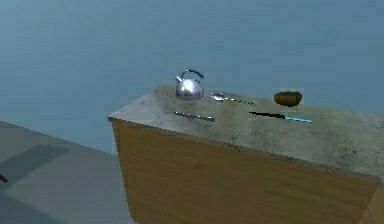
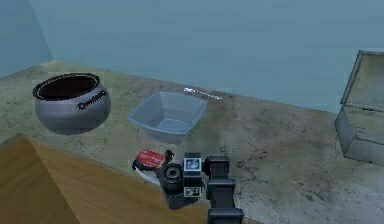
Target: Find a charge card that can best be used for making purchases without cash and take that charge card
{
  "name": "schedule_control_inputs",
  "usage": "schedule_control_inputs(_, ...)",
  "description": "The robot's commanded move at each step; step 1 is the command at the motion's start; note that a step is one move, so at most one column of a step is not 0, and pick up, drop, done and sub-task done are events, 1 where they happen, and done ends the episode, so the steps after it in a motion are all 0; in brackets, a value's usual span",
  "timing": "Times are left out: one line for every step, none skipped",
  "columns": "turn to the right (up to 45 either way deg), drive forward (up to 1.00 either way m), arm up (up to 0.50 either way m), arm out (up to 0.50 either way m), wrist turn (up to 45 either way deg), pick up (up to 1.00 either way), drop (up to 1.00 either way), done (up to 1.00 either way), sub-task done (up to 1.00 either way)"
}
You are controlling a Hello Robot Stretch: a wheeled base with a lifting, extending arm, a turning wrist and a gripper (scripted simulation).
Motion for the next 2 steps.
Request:
schedule_control_inputs(0.0,0.0,0.1,0.0,0.0,0.0,0.0,0.0,0.0)
schedule_control_inputs(0.0,0.0,0.0,0.0,0.0,0.0,0.0,1.0,0.0)
